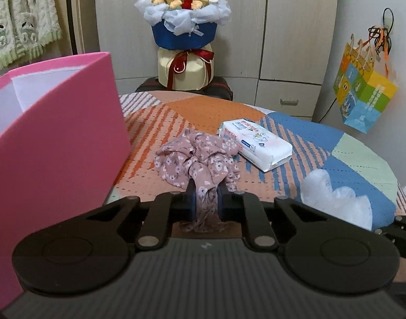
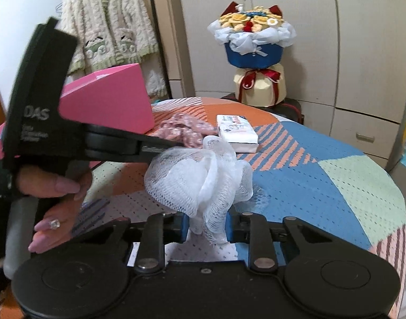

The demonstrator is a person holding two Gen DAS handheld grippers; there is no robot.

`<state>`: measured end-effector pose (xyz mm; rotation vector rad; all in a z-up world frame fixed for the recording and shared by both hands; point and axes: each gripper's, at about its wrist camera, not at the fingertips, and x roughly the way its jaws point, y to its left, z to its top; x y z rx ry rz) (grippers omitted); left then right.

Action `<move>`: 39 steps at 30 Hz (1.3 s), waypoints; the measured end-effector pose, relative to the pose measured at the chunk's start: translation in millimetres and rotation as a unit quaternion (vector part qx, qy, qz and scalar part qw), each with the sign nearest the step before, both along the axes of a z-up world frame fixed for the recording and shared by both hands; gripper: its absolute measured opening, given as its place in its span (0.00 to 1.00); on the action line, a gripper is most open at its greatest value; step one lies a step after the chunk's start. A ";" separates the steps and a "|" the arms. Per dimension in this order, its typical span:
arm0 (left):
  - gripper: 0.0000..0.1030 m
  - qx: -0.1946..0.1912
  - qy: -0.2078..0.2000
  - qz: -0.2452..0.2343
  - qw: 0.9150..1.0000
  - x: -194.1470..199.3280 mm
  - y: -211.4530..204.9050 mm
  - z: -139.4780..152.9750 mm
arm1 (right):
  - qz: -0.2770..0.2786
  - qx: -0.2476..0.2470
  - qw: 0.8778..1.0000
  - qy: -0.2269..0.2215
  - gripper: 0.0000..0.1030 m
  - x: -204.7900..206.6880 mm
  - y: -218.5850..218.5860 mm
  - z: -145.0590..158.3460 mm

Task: Organize soft objects
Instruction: 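Close the left gripper on the scrunchie while the right closes on the mesh puff, then lift and carry the scrunchie with the left gripper into the box while the right carries the puff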

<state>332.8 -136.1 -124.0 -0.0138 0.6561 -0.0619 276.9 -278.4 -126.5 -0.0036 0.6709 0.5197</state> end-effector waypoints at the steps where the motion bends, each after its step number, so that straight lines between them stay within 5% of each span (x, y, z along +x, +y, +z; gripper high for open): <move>1: 0.13 0.002 -0.006 0.000 1.000 -3.7 0.4 1.6 | -0.004 0.000 1.000 -0.001 0.28 -1.5 -0.1 0.4; 26: 0.13 -0.103 -0.009 -0.082 0.991 -100.3 38.6 30.4 | -0.079 -0.031 0.996 -0.015 0.27 -74.5 14.0 17.9; 39: 0.13 -0.087 -0.007 -0.145 0.986 -148.5 53.8 30.4 | -0.118 -0.023 0.992 -0.029 0.27 -121.7 11.6 22.1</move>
